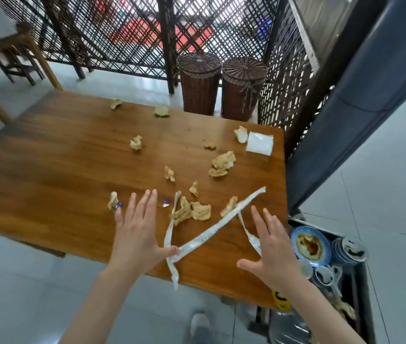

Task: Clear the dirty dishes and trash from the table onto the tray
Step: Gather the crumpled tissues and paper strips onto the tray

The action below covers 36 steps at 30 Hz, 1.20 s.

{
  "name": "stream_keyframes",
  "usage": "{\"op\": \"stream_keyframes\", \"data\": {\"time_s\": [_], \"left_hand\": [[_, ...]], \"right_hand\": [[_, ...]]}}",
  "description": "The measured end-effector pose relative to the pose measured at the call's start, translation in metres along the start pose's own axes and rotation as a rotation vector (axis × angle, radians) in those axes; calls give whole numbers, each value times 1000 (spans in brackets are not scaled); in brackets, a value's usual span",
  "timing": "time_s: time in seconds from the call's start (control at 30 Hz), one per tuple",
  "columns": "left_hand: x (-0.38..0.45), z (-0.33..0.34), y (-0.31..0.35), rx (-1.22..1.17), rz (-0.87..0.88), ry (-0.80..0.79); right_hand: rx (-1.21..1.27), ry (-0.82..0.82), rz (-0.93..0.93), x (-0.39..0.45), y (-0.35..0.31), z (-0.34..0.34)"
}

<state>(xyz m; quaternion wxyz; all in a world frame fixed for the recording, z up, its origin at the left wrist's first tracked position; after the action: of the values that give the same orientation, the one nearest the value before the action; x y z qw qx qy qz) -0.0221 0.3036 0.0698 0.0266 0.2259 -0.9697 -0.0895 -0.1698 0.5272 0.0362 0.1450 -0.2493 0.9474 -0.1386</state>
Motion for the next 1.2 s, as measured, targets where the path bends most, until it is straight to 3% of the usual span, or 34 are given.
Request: {"op": "stream_keyframes", "data": {"time_s": [0.4, 0.73, 0.97, 1.2], "left_hand": [[73, -26, -170, 10, -136, 49], [186, -52, -327, 77, 75, -7], [261, -11, -388, 56, 205, -97], [325, 52, -408, 37, 231, -95]], "right_hand": [[-49, -102, -85, 94, -166, 49], [-3, -57, 20, 158, -315, 102], [-30, -12, 147, 236, -376, 154], [-77, 1, 164, 352, -389, 184]]}}
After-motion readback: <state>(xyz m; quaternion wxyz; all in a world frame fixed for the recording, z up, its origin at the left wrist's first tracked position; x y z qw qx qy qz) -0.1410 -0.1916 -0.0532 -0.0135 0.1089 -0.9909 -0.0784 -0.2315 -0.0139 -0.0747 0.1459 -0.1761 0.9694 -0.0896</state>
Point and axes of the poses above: each hand's wrist, its own x-axis towards the middle knuckle, its own z-axis out of the palm, y = z × x, the point moved 9 cm from there along x, towards the middle knuckle, and after that the axes turned 12 degrees about z, right-handed, at the moved point
